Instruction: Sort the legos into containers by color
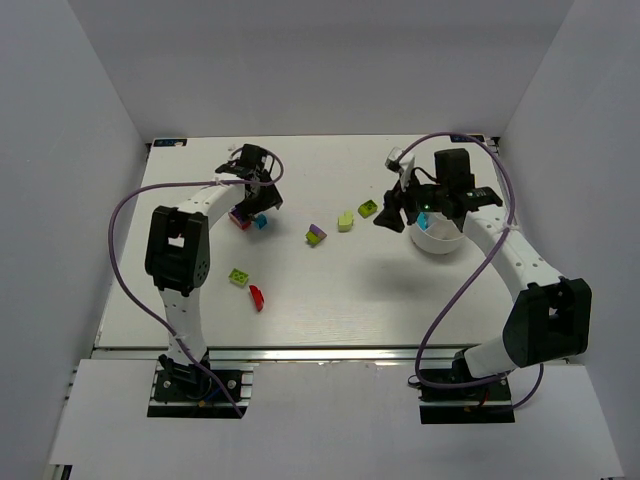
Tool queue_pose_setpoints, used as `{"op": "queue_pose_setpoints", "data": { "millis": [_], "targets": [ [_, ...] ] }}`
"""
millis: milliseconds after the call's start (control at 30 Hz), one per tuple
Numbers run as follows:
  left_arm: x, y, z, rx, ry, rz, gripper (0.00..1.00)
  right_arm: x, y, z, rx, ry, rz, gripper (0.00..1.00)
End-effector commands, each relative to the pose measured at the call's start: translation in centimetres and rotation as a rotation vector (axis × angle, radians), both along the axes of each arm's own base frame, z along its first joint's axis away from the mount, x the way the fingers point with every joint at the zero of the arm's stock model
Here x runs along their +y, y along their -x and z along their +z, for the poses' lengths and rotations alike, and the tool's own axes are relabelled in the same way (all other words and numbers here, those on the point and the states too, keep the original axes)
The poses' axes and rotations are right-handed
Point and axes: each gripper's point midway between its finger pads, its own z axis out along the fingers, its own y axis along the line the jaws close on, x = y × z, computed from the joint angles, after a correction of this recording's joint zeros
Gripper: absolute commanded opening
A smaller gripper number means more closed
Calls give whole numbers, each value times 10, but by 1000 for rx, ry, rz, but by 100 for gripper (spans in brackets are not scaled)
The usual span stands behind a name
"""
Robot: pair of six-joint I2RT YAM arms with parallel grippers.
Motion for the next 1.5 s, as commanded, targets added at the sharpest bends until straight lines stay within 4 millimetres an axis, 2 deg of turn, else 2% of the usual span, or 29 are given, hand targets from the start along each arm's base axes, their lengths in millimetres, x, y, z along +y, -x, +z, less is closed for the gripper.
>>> {"op": "queue_pose_setpoints", "data": {
  "millis": [0, 133, 200, 433, 633, 767, 800, 900, 933, 967, 1000, 1033, 1100, 1133, 1167, 1200, 1233, 1267, 1333, 1367, 1400, 1433, 1467],
  "targets": [
    [12, 6, 17, -6, -53, 59, 80, 2, -7, 26, -58, -50, 7, 65],
    [16, 10, 11, 6, -70, 82, 81, 1, -8, 26, -57, -55, 0, 66],
    [18, 13, 1, 43, -87, 90, 81, 1, -9, 27, -59, -58, -2, 66],
    [15, 2, -2, 33, -89, 93, 80, -2, -10, 30, -65, -61, -11, 66],
    [12, 2, -13, 54, -84, 74, 71, -6, -12, 31, -65, -63, -22, 66],
    [10, 2, -13, 53, -76, 63, 52, -7, -13, 33, -69, -64, -26, 66],
    [10, 2, -13, 54, -75, 56, 39, -8, -13, 35, -74, -65, -28, 65],
    [-2, -2, 2, 17, -23, 26, 16, -10, -13, 39, -81, -68, -33, 65],
    [-11, -2, 10, -7, -12, 2, 13, -13, -15, 41, -87, -68, -40, 65],
    [-23, -8, 32, -72, 26, -30, 10, -14, -15, 43, -92, -69, -43, 65],
    [-35, -10, 44, -111, 42, -88, 8, -16, -13, 48, -101, -72, -48, 65],
    [-67, -10, 66, -184, 125, -198, 5, -20, -15, 55, -124, -76, -64, 64],
    [-110, -2, 88, -253, 257, -331, 3, -26, -17, 62, -148, -84, -90, 61],
    [-138, 9, 99, -286, 329, -409, 2, -34, -21, 65, -150, -87, -130, 57],
    [-162, 5, 123, -389, 413, -474, 0, -39, -23, 68, -160, -91, -152, 39],
    [-185, 19, 140, -417, 510, -550, 0, -44, -23, 75, -182, -94, -177, 22],
    [-207, 34, 140, -425, 552, -609, 0, -57, -32, 80, -198, -96, -250, 4],
    [-221, 40, 147, -452, 584, -651, 0, -64, -34, 81, -206, -96, -287, 0],
    [-260, 53, 161, -503, 660, -748, 0, -82, -38, 94, -259, -99, -356, 0],
    [-273, 55, 167, -531, 687, -778, 0, -88, -38, 93, -264, -98, -377, 0],
    [-285, 59, 169, -537, 704, -804, 0, -94, -36, 101, -292, -103, -396, 0],
    [-304, 68, 158, -515, 717, -840, 0, -103, -37, 104, -304, -101, -423, 0],
    [-317, 65, 173, -557, 733, -861, 0, -104, -36, 107, -315, -106, -431, 0]
  ]
}}
